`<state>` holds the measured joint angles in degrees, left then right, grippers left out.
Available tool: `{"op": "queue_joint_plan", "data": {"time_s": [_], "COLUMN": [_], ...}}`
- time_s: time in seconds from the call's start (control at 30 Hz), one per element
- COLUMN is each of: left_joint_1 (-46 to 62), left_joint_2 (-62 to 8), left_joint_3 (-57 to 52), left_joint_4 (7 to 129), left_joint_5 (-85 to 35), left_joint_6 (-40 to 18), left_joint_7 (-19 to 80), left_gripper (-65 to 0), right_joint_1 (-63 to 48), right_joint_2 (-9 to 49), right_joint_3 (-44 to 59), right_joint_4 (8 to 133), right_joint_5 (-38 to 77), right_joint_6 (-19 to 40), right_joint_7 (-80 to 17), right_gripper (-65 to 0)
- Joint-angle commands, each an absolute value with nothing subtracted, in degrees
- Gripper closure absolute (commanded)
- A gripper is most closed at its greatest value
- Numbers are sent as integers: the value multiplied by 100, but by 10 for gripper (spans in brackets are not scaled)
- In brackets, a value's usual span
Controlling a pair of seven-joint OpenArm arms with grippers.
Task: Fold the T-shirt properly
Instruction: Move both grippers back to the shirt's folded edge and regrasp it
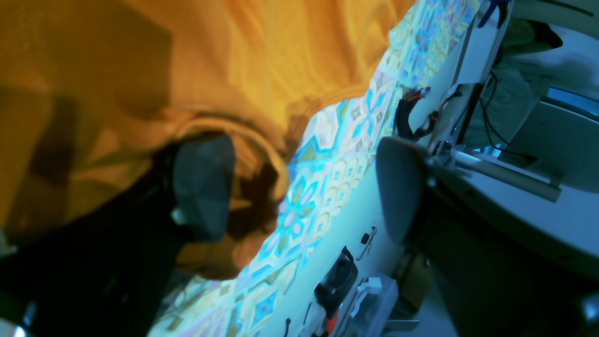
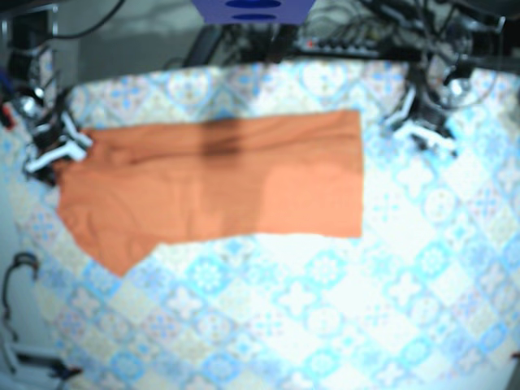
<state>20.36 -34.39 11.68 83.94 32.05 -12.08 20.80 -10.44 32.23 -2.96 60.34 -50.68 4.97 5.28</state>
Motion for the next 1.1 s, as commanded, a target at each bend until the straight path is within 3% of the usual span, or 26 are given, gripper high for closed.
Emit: {"op": "queue_joint_plan", "data": {"time_s": [0.0,0.27,0.43,0.63,1.07], "left_joint_1": [2026,2070,2255,2114,1675], "left_joint_2": [-3530,-3292,-3284,-3284,-3046], "left_joint_3": [1138,1156,1147,1587,2589], "left_joint_4": [8470,9209,10352,10738,9824], "left_joint_5": [3213,3240,3284,3284,3248], "left_joint_6": [-1147,-1147,-1156,-1552,-1912], "left_joint_7": [2070,2097,2185,2976,2993], "left_gripper": [-231,-205,0,0,0], "right_joint_1": [-1077,-1086,-1086,-1086,-1086], "right_joint_2": [3327,3319,3310,3310,3301], "right_joint_3": [-259,-268,-268,-295,-295], "right_joint_4": [6044,6044,6053,6053,6149], "right_joint_5": [-5103,-5103,-5103,-5103,-5103], "right_joint_6": [637,637,637,637,637], "right_joint_7": [462,453,453,453,453], "right_gripper": [-469,-468,-468,-468,-468]}}
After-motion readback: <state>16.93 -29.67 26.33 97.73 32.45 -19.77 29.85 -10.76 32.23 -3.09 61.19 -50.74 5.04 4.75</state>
